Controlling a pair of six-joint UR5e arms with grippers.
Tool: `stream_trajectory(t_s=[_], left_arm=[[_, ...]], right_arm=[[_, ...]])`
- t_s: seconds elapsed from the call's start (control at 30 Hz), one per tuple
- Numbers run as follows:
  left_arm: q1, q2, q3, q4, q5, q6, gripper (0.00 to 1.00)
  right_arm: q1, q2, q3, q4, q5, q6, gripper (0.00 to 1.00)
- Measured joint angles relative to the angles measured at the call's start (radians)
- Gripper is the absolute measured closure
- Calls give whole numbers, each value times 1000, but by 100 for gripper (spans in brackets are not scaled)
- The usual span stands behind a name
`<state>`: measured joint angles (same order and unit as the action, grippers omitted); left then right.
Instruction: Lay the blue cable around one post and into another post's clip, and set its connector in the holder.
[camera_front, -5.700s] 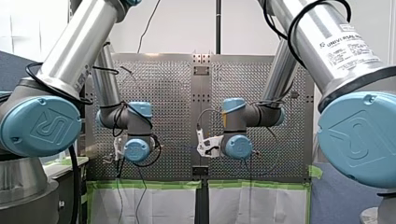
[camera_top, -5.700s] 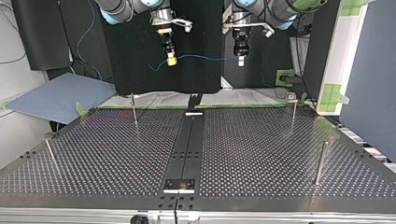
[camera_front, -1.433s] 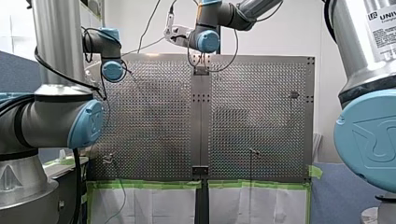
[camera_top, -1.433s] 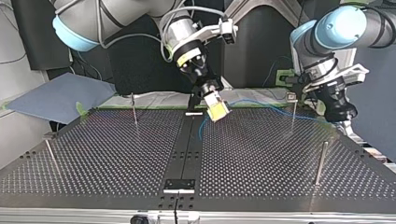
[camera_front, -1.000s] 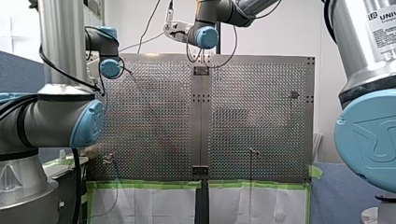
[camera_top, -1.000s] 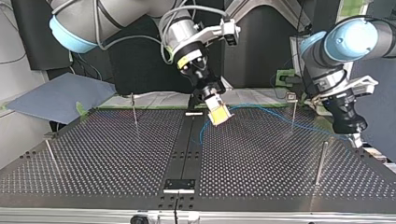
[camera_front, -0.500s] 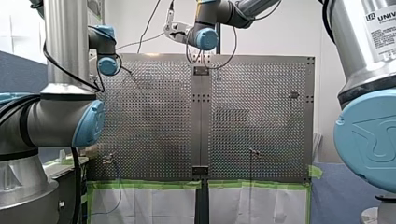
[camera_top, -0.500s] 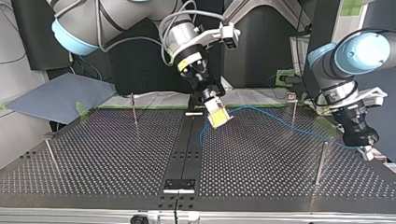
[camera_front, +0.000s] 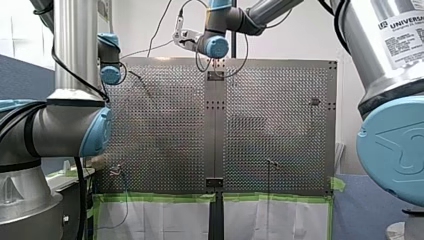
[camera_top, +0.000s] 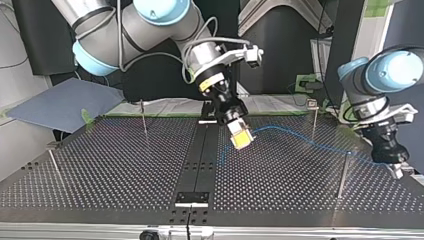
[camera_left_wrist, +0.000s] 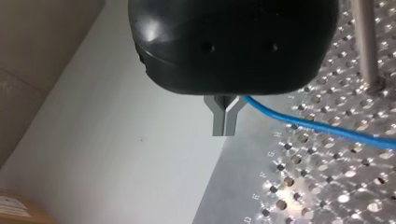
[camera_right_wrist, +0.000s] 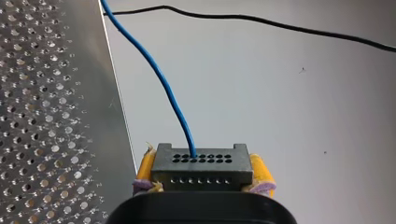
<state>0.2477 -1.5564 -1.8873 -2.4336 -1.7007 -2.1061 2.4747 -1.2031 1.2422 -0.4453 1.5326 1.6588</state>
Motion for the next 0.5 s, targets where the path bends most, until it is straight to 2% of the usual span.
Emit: stream_trajectory(t_s=[0.2,0.5], left_arm=[[20,-40,14,10,47,-11,100],[37,-67,22,28,72,-25,100]], right_arm=[[-7,26,-32,6,0,3,100],[-31,34,-37,-1,-1,14,100]])
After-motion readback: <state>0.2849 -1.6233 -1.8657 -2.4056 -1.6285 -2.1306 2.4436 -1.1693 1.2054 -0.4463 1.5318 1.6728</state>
